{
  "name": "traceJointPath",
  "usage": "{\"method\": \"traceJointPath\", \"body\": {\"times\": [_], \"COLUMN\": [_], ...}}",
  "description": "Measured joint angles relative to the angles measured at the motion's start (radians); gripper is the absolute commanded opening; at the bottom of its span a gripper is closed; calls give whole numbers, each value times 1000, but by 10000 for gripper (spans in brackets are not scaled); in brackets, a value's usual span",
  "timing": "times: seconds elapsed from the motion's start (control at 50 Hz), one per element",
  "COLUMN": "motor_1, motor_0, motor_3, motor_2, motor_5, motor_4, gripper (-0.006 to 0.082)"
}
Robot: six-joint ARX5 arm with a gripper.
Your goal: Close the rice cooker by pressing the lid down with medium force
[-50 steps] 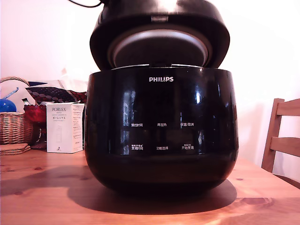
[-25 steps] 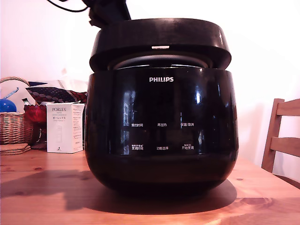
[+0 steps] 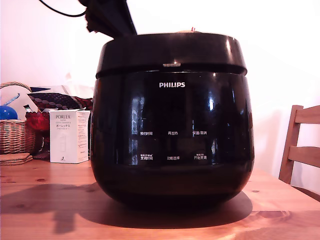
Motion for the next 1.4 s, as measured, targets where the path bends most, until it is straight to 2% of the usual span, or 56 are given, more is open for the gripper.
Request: {"method": "traceJointPath", "body": {"times": [0.26, 0.5, 0.8, 1.14, 1.4], "motor_1": [-23, -53, -61, -105, -106], "motor_0": [-13, -45, -46, -46, -46], "motor_3": [-24, 27, 66, 167, 184], "motor_2": [-35, -85, -109, -212, -226], "motor_5": [0, 0, -1, -23, -31], "motor_4": [13, 21, 26, 45, 54], "gripper": [-22, -22, -22, -22, -22]}}
